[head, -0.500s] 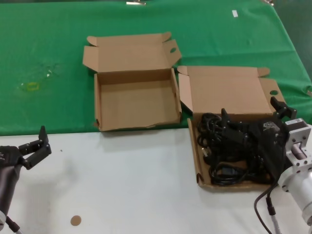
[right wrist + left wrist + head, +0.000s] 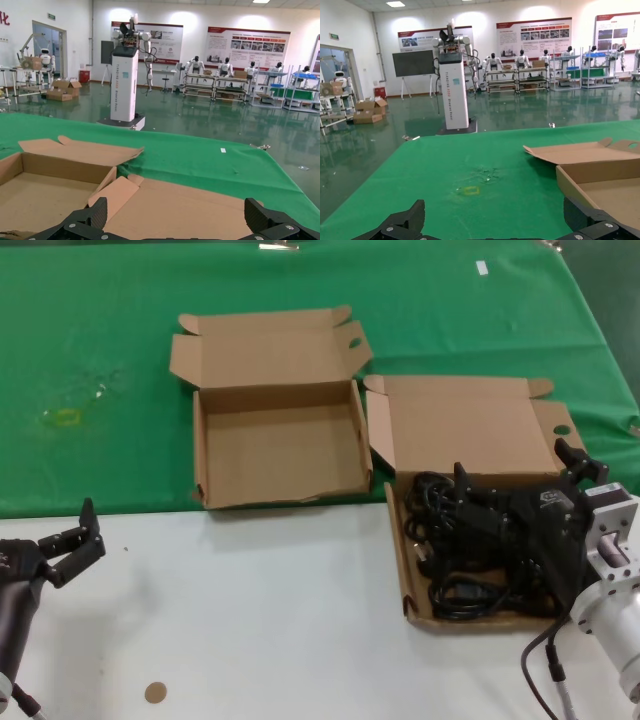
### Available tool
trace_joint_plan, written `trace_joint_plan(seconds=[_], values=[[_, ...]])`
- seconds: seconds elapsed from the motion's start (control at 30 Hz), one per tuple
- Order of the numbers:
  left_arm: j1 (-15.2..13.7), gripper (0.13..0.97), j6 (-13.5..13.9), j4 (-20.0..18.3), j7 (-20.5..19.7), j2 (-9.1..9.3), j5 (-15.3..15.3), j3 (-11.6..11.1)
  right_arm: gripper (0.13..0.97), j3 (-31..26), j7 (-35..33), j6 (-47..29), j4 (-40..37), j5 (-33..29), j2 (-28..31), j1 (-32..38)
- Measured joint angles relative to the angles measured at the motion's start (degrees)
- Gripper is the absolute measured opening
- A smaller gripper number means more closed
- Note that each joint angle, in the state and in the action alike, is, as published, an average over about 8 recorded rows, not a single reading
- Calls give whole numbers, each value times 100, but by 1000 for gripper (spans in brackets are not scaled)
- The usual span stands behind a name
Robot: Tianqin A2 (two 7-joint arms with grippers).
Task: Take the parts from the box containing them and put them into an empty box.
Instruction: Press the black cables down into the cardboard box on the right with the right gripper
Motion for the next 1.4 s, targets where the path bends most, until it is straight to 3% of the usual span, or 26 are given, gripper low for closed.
trace_joint_plan(seconds=[0.87, 1.17, 1.4], values=[[0, 956, 0, 0, 0, 0, 0, 0, 966, 0, 0, 0, 0, 0, 0, 0], [0, 880, 0, 0, 0, 0, 0, 0, 966, -8, -11, 7, 15, -11, -3, -9], [0, 752, 0, 0, 0, 0, 0, 0, 966, -164, 3, 137, 103, 51, 146, -56]])
